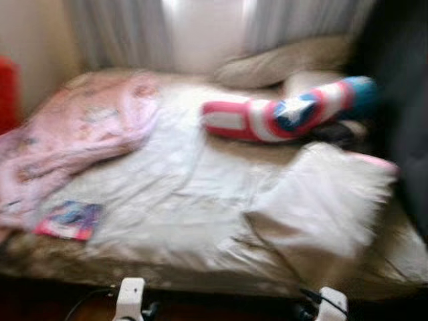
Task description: Clean up the room
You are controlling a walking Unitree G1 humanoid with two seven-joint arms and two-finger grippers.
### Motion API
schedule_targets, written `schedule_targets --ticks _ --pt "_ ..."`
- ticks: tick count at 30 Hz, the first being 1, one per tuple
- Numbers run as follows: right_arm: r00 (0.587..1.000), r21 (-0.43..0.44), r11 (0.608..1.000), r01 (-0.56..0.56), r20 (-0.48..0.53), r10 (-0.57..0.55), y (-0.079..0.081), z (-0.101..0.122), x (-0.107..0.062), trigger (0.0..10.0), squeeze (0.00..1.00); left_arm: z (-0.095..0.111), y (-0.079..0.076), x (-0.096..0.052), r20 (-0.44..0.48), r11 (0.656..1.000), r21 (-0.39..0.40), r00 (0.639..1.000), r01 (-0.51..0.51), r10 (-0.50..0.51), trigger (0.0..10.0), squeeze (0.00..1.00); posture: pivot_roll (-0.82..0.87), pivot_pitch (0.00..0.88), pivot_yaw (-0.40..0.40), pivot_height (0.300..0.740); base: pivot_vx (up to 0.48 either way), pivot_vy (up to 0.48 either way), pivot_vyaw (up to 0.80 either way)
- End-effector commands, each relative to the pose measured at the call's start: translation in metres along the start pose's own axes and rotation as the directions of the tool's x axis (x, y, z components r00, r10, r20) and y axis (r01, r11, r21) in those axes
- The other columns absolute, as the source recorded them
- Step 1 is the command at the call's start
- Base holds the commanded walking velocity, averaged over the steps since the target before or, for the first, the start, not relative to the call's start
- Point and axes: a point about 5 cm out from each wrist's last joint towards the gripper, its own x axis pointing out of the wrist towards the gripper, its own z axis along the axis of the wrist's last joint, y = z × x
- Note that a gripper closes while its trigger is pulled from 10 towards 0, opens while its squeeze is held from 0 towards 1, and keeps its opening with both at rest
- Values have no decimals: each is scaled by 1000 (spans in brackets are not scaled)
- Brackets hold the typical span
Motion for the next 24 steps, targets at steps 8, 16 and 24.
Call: schedule_targets --ticks 8,16,24 --pt "1000 -9 1000 9 -2 -9 -4 3 0 10000 0 3 -2 1 3 1000 -5 1000 4 -4 10000 0 51 9 -1 740 0 0 -674" --pt "1000 -4 1000 2 12 -2 -3 4 0 10000 0 2 -2 1 1 1000 -5 1000 5 -5 10000 0 51 8 0 740 0 0 -169" --pt "1000 -20 1000 -3 8 3 -3 4 0 10000 0 2 -3 1 -5 1000 -8 1000 2 -2 10000 0 52 6 -1 740 0 0 0"
